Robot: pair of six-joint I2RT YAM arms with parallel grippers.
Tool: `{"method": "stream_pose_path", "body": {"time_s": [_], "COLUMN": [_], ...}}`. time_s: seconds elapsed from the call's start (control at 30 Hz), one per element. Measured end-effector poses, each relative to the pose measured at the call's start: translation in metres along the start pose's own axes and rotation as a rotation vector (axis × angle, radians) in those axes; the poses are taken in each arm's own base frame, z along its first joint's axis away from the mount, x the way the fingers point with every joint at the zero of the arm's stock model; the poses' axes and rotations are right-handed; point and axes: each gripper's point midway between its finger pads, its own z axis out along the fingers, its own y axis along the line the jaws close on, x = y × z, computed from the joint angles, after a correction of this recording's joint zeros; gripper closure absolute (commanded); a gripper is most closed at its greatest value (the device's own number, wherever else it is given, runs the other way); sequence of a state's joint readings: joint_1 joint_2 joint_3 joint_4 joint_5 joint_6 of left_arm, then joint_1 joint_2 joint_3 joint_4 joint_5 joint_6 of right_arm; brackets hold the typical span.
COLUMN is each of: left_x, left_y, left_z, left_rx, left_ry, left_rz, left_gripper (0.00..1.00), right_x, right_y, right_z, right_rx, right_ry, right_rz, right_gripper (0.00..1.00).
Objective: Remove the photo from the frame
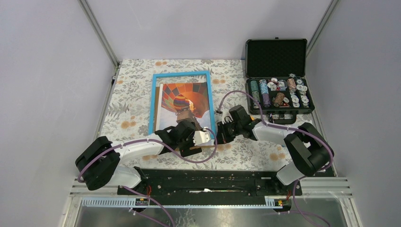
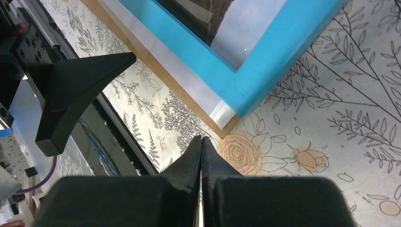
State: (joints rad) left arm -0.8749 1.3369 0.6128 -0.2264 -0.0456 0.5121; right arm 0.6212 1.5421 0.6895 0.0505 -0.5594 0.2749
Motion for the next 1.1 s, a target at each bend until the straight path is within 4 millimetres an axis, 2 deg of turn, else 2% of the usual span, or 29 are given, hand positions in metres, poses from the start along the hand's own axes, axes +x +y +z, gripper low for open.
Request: {"method": "stream_pose_path", "body": {"time_s": [0.33, 1.1], "left_x": [0.0, -0.002], "left_y": [0.0, -0.004], "left_z": [0.0, 0.0], "left_rx": [0.002, 0.032], "left_ry": [0.004, 0.0], "left_rz": [-0.006, -0.018], "left_gripper": [0.01, 0.01], "right_x": [0.001, -0.001], "right_y": [-0.01, -0.013], "right_z": [0.01, 0.026], "right_rx": [0.041, 0.098], "right_ry": [0.005, 0.029], "right_rz": [-0.009, -0.055], "right_gripper": [1.0, 1.0]}}
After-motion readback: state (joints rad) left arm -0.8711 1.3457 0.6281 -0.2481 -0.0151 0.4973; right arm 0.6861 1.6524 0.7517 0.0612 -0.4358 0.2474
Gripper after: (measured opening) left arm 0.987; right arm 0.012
